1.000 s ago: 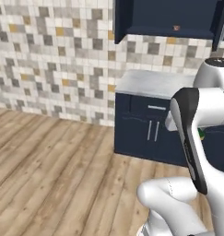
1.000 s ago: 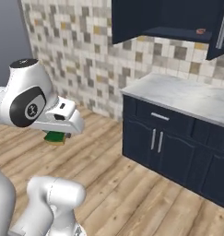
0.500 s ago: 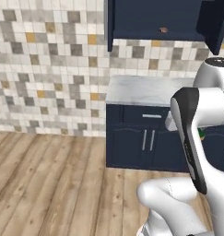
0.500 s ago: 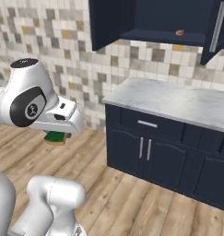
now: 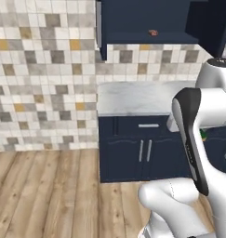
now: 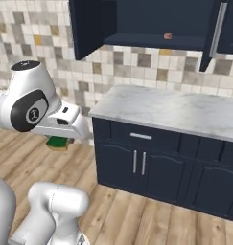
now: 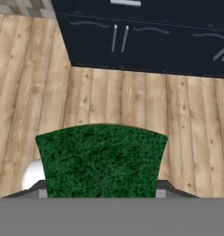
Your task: Pick up the bar soap and sponge from the sink, and place them back in the cabinet, and close the cabinet doors.
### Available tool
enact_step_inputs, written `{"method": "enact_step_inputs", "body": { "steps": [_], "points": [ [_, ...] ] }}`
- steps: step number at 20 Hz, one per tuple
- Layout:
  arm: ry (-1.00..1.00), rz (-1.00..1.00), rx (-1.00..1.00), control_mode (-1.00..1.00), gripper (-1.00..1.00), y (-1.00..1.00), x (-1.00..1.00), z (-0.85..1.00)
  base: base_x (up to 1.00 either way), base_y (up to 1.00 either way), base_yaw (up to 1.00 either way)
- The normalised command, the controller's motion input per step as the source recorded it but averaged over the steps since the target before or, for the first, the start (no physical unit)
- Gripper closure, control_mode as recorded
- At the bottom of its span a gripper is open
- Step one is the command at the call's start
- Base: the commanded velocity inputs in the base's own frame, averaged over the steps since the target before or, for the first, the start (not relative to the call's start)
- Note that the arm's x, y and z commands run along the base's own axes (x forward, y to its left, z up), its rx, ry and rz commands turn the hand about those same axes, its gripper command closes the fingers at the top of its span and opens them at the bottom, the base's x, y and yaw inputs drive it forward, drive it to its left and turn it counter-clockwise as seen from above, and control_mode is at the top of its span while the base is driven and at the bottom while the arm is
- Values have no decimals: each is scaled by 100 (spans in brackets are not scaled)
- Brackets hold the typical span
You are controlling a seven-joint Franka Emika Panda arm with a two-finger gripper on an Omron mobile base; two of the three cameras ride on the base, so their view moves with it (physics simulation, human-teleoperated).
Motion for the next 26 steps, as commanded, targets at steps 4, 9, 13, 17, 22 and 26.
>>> {"method": "enact_step_inputs", "body": {
  "steps": [4,9,13,17,22,26],
  "points": [
    [0,0,0,100,100,0,0,0,44,40,-18],
    [0,0,0,100,100,0,0,0,47,42,-14],
    [0,0,0,100,100,0,0,0,65,13,-14],
    [0,0,0,100,100,0,0,0,68,0,-12],
    [0,0,0,100,100,0,0,0,50,-14,-14],
    [0,0,0,100,100,0,0,0,35,-10,-18]
  ]
}}
